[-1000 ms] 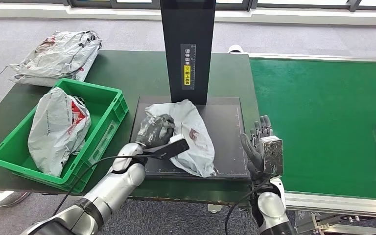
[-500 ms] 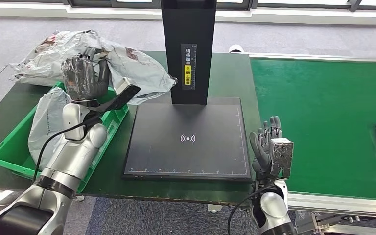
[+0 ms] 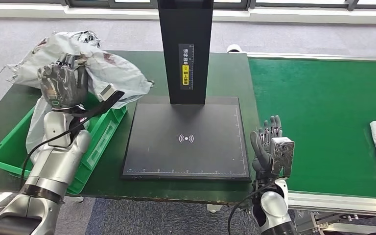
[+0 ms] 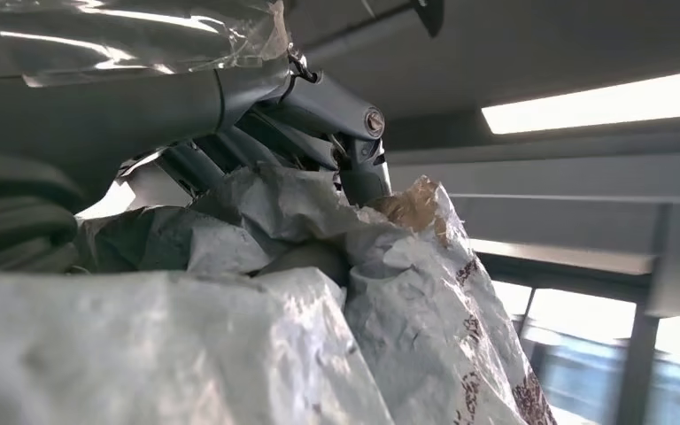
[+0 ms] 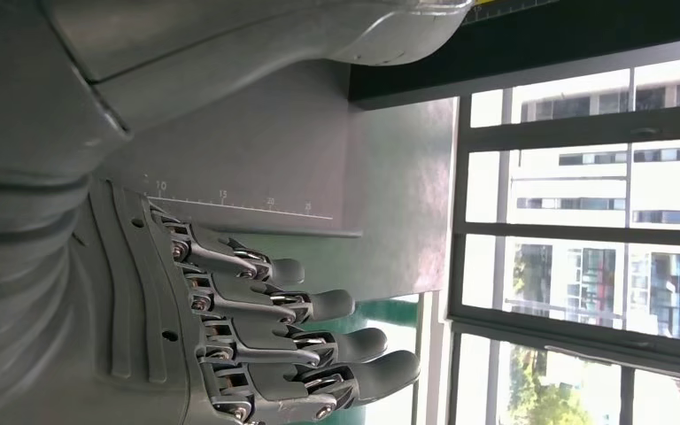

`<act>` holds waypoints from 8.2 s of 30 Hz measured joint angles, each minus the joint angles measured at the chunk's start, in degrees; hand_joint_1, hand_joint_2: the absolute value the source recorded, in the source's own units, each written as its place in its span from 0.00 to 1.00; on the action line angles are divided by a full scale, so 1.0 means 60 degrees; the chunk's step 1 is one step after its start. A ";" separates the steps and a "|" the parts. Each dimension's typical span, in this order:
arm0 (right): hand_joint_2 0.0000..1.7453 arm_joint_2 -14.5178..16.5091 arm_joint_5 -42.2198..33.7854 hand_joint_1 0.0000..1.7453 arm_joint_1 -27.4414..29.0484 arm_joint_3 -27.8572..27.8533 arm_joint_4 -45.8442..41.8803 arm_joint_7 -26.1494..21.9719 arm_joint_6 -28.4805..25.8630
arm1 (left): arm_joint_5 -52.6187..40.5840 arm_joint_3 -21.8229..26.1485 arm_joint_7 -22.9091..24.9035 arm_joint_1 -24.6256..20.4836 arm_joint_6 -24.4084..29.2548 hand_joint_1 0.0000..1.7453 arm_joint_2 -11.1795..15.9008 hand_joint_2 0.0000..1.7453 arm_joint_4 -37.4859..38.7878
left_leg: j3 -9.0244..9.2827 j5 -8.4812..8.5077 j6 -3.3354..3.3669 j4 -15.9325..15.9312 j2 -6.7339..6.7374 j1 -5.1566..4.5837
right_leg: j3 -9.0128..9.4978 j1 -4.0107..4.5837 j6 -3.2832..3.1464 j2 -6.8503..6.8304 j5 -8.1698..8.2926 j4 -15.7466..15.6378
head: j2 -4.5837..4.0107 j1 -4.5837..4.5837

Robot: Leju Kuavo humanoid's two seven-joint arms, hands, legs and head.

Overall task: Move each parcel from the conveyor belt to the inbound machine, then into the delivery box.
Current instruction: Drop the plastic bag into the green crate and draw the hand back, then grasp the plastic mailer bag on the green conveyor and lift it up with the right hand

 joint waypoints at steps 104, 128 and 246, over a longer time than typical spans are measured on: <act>1.00 -0.0235 0.3875 0.00 -0.0010 -0.0495 0.0258 0.1682 0.0096 | 1.0877 -0.2338 -0.3990 0.2491 -0.5178 0.00 -0.2461 1.00 -0.0696 | -0.0035 0.0003 -0.0014 0.0008 -0.0014 -0.0005 | -0.0036 0.0010 -0.0024 -0.0023 0.0013 -0.0005 | -0.0002 0.0000; 1.00 -0.1255 0.8711 0.00 -0.0442 -0.2387 0.2098 0.4285 -0.1716 | 1.1470 -0.2589 -0.3890 0.2952 -0.5221 0.00 -0.2836 1.00 0.0233 | -0.0043 -0.0003 -0.0007 0.0010 -0.0020 -0.0008 | -0.0036 0.0004 -0.0020 -0.0027 0.0013 -0.0005 | -0.0001 0.0000; 1.00 -0.1848 1.4312 1.00 -0.1294 -0.4885 0.6306 0.7630 0.1836 | 1.2655 -0.2089 -0.3500 0.2373 -0.5586 0.00 -0.3312 1.00 0.1449 | 0.0032 -0.0024 0.0050 0.0029 -0.0031 -0.0008 | 0.0076 -0.0012 0.0038 -0.0038 -0.0001 -0.0030 | 0.0001 0.0000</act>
